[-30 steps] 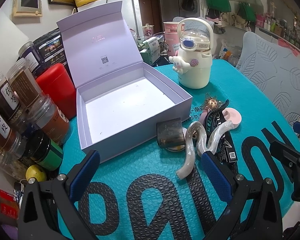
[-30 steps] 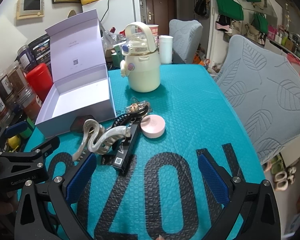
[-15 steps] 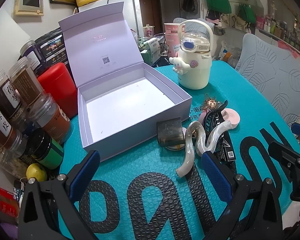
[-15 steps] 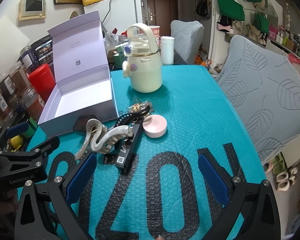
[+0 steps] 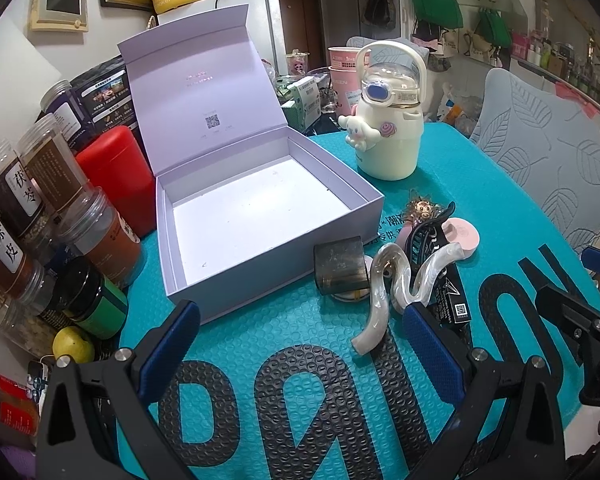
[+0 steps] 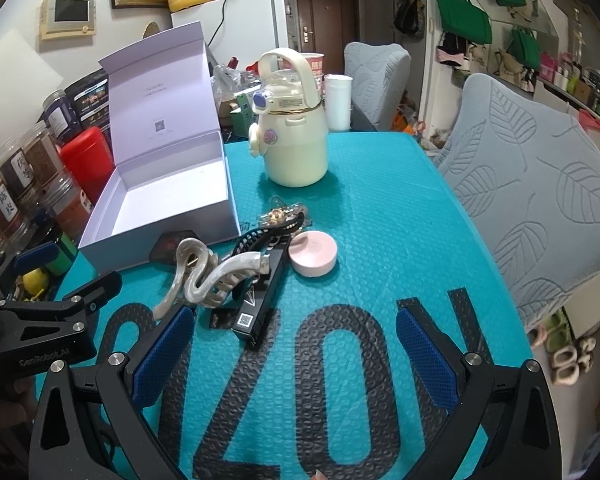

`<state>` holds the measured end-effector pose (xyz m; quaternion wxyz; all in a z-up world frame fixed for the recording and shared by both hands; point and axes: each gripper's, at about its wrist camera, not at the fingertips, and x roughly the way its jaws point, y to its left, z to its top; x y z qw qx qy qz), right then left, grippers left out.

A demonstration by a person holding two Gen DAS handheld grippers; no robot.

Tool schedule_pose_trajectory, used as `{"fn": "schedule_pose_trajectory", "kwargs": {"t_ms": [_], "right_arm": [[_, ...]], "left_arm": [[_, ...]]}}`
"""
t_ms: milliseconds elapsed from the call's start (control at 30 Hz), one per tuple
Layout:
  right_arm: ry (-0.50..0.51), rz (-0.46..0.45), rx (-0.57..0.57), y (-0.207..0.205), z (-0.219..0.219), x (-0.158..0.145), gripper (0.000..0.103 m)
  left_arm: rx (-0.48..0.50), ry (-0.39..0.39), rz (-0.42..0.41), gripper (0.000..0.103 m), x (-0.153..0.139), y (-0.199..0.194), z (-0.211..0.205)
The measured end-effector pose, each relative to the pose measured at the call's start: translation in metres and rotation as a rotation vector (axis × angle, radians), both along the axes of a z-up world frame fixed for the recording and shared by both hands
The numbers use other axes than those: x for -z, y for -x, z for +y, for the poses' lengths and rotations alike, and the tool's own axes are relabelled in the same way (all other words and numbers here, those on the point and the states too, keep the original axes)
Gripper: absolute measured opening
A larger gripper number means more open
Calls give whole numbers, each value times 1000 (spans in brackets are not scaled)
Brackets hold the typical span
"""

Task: Organize rigid objects
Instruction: 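Move the left tool toward the white marbled wavy clip while the right tool nears the black PUCO box, then close the left tool on the white marbled wavy hair clip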

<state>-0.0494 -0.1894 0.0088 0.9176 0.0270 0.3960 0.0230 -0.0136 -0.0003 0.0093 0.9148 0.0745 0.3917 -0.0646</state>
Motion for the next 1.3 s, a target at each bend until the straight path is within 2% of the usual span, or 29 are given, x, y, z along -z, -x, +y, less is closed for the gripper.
{"fn": "schedule_pose_trajectory", "kwargs": {"t_ms": [533,767,1000,1300], "right_arm": [[-20,-21,7,19,-6,-3,103],[-30,-27,5,32,-8,-2,103],[-43,-20,-9,41,-6,6,103],[-63,22,-21,37,-14,29,103]], "left_arm": [[11,41,-3,103,-3,18,1],[23,84,5,103,0,30,4],[54,147,37,103,10,33,3],[82,162,98,103,34,20,-12]]}}
